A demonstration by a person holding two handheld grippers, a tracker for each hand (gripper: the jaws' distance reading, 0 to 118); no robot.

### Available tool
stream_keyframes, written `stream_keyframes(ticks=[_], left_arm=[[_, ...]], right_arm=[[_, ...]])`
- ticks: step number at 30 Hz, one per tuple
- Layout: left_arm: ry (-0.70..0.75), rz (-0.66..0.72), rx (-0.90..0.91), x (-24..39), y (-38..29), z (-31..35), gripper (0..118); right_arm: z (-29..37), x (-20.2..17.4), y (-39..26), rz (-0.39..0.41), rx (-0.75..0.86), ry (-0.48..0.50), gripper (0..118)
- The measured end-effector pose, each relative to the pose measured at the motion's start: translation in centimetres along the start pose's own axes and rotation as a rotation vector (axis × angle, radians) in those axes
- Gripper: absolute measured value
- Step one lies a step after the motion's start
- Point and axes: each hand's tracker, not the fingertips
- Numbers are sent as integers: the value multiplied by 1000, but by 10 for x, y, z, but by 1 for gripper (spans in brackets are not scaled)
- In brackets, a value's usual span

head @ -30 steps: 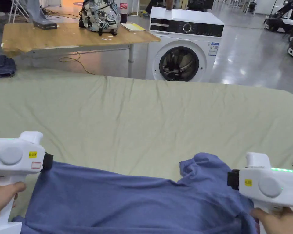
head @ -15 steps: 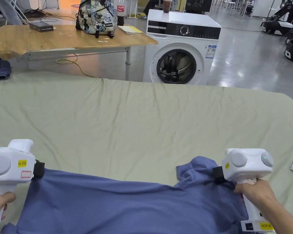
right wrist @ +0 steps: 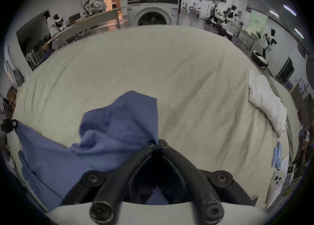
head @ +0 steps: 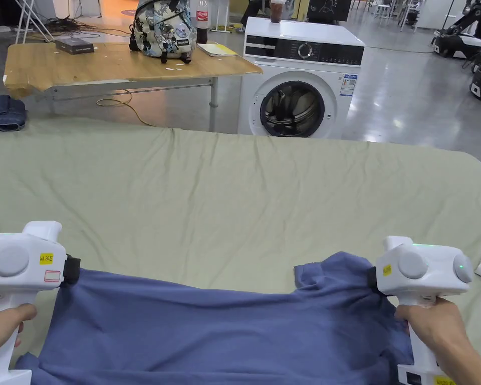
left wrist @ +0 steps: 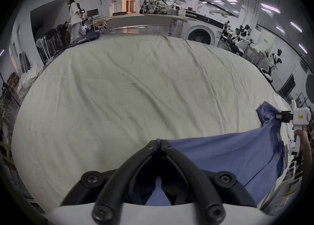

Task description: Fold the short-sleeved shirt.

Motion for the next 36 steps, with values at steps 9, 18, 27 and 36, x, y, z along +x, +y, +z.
stream_keyframes(ticks=[9,18,27,36], left_arm=[[-39,1,79,-7,-17,46,0],[-70,-16,129,-18,-57,93,0],[-68,-44,-5,-30,-123,107,0],[-55,-67,-165,-33,-162,93,0]], right_arm=[[70,21,-36,-24,113,19,0],[119,31,-91,-4,143,5,0],[147,27,-159,53,39,-20,0],[132,29,-203,107,-152,-43,0]])
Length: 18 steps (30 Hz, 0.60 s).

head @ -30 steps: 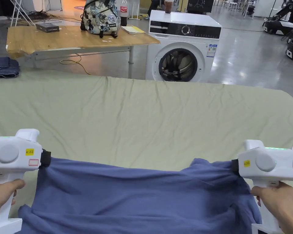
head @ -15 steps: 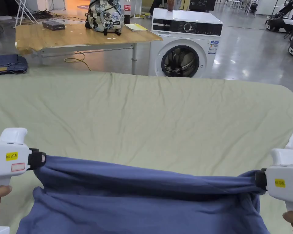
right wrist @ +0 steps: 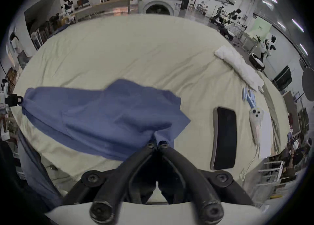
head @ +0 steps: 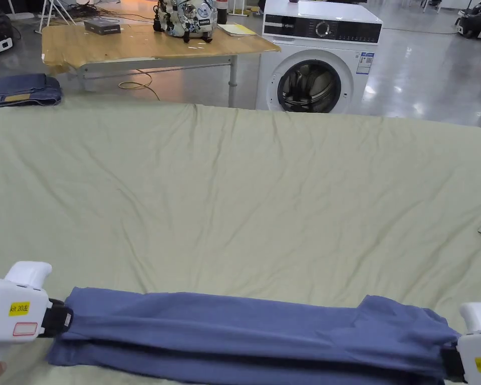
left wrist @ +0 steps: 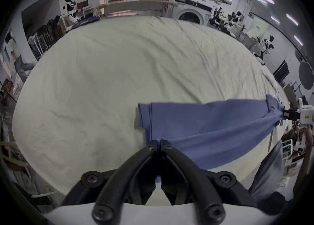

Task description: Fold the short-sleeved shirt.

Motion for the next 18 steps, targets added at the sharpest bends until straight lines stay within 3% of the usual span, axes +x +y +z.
stream_keyframes(ticks=[7,14,16,17,18], left_arm=[[51,-19,-109,7,-10,-35,0],[53,52,-114,4,-7,-28,0],[52,63,-103,6,-7,-24,0],[51,65,-98,6,-7,-21,5],[53,67,-91,7,-6,-18,5]], right_arm=[[-57,0,-14,-16,-97,-8,0],[-50,-7,-13,-21,-104,-27,0],[-44,-5,-13,-24,-96,-25,12],[-41,-5,-13,-26,-91,-34,26],[-36,-5,-13,-30,-81,-55,26]])
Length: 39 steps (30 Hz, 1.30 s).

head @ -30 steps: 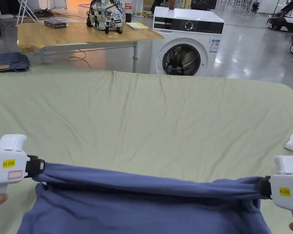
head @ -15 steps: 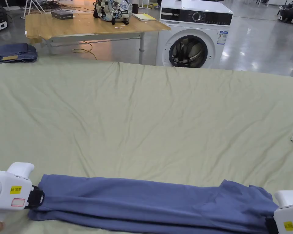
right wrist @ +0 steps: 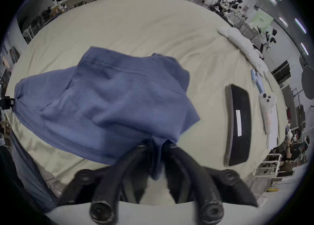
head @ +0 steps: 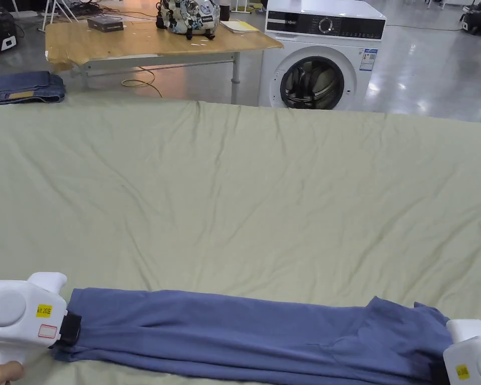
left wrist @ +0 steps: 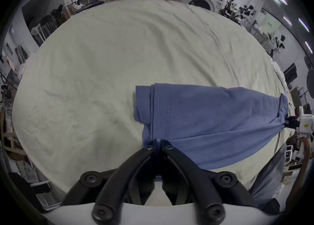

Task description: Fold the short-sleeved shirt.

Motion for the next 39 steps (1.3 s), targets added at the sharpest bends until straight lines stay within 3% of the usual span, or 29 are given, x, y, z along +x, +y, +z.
stream_keyframes(ticks=[1,2,3,4,5,12,14,15,18,19,21,23,25,28,31,34,39], left_arm=[[-1,12,21,2,0,6,9],[-5,21,43,3,1,10,18],[-9,25,79,5,3,16,44],[-15,27,109,8,5,21,61],[-26,25,140,12,8,26,68],[-39,-47,405,54,31,42,68],[-40,-48,496,66,34,45,65],[-38,-52,548,72,36,48,57],[23,-74,702,91,37,58,29],[44,-77,748,95,38,59,21],[57,-78,826,103,37,65,6],[93,-78,868,105,41,64,0],[113,-58,925,106,39,67,0],[123,-48,1017,107,34,73,0],[130,-66,1006,101,32,77,0],[120,-85,962,85,33,79,0],[5,-84,733,37,37,76,0]], right_arm=[[9,1,0,-2,16,-33,31],[16,2,1,-6,33,-63,44],[26,2,2,-17,73,-69,66],[36,3,3,-17,111,-68,75],[46,4,6,-23,140,-61,76],[65,-23,40,-113,417,-81,76],[65,-36,48,-151,545,3,73],[66,-42,50,-166,606,36,64],[69,-65,56,-186,723,36,61],[70,-71,57,-191,759,49,52],[73,-80,60,-212,815,77,5],[77,-93,63,-218,875,44,4],[80,-98,65,-222,925,74,0],[87,-105,66,-227,977,46,0],[92,-107,67,-235,1016,45,0],[92,-108,72,-228,1033,59,0],[94,-113,77,-198,1048,50,0]])
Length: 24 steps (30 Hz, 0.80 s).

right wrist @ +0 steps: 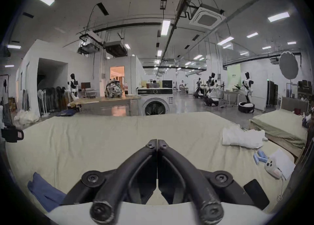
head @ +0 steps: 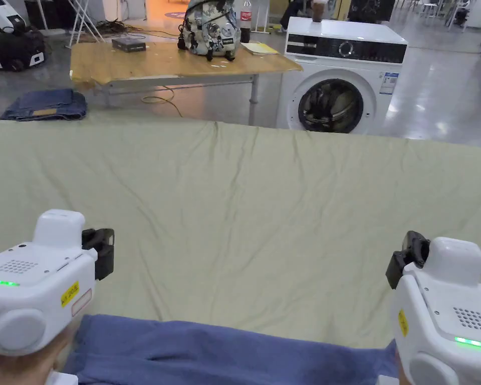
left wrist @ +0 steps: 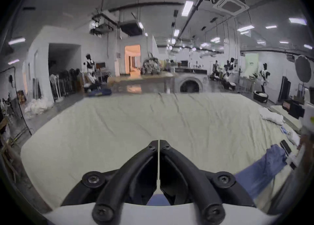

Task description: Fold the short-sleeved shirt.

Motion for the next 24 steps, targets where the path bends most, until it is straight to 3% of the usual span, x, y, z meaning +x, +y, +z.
stream_keyframes(ticks=[9,10,11,12,13,14,18,22,24], left_arm=[[-327,348,-441,-122,-36,-45,0],[-377,393,-475,-133,-42,-51,6],[-427,439,-515,-141,-48,-57,20],[-448,495,-559,-133,-49,-51,42],[-414,468,-580,-139,-53,-56,57],[-437,456,-590,-140,-58,-58,65],[-476,561,-631,-154,-82,-77,73],[-546,639,-724,-161,-117,-90,73],[-636,755,-630,-164,-127,-88,73]], right_arm=[[-6,-10,-4,27,23,25,0],[-6,-11,-4,29,23,25,0],[-7,-13,-5,30,23,23,0],[-7,-14,-6,30,21,25,0],[-7,-14,-6,27,15,33,0],[-8,-15,-7,28,11,35,0],[-10,-17,-11,36,-8,43,0],[-10,-17,-15,45,-26,52,0],[-10,-17,-16,53,-35,57,0]])
